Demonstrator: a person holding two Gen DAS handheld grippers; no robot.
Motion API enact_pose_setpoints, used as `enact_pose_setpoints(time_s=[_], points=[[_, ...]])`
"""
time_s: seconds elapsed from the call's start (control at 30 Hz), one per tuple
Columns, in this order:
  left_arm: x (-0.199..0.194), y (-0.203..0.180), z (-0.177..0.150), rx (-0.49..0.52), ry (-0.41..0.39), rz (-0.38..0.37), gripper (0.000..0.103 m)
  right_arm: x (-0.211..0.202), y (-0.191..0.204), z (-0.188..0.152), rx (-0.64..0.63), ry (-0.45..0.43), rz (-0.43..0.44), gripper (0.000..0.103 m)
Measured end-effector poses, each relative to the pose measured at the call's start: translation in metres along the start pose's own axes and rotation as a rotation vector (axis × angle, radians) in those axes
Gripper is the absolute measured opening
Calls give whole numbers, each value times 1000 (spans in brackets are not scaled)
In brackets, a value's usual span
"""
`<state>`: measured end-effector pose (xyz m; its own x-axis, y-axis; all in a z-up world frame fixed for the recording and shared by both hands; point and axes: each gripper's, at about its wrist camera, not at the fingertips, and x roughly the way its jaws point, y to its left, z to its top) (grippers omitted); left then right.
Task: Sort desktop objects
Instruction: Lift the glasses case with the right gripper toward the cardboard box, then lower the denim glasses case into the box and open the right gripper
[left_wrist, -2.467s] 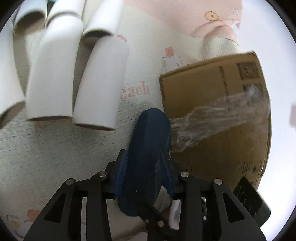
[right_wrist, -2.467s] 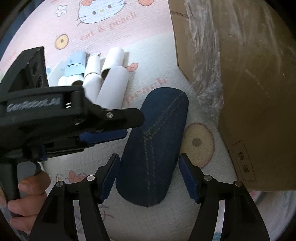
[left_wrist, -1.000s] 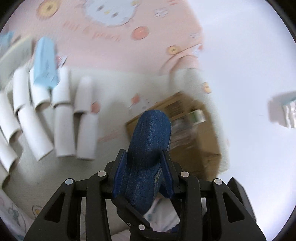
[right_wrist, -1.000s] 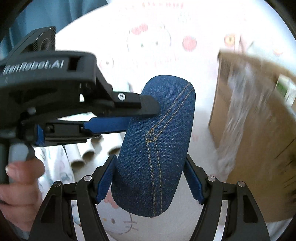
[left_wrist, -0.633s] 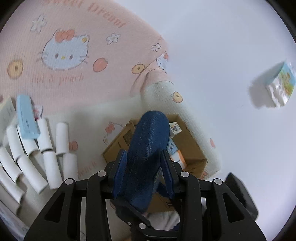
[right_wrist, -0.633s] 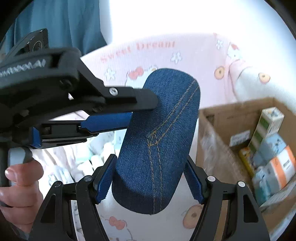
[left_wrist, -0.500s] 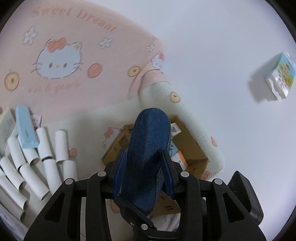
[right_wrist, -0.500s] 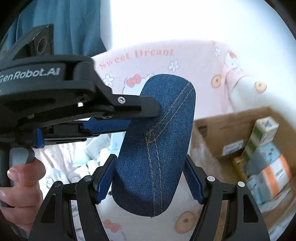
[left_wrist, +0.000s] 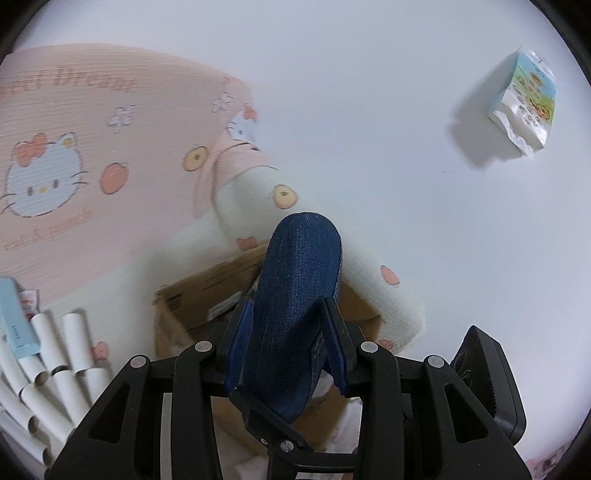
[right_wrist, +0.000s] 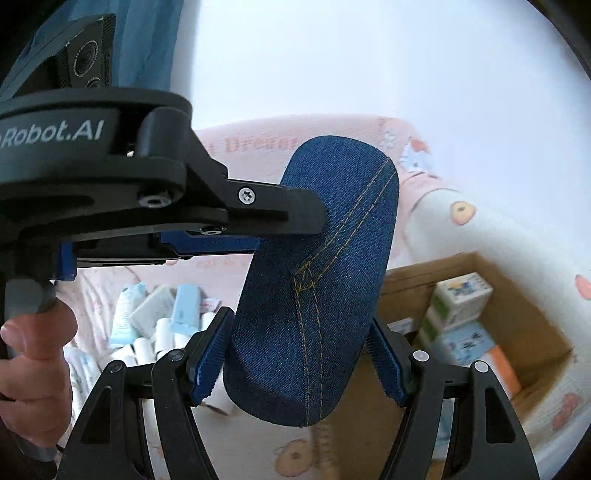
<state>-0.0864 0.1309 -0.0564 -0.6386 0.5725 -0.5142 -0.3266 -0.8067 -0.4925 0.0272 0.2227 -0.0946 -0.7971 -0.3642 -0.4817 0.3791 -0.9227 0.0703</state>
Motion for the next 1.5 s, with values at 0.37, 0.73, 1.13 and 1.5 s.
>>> enact_pose_setpoints(time_s=[0.37, 0.73, 1.13, 1.5], points=[[47, -8, 12, -99, 37, -107, 41, 3, -59, 20, -38, 56, -52, 69], [104, -10, 0, -190, 108, -101, 41, 29, -109, 19, -83, 176, -40, 69], [170, -26, -3, -254, 207, -188, 41, 41, -169, 9, -128, 271, -119, 69], [234, 5, -32, -514, 324, -290, 40, 77, -209, -8, -225, 424, -211, 65]])
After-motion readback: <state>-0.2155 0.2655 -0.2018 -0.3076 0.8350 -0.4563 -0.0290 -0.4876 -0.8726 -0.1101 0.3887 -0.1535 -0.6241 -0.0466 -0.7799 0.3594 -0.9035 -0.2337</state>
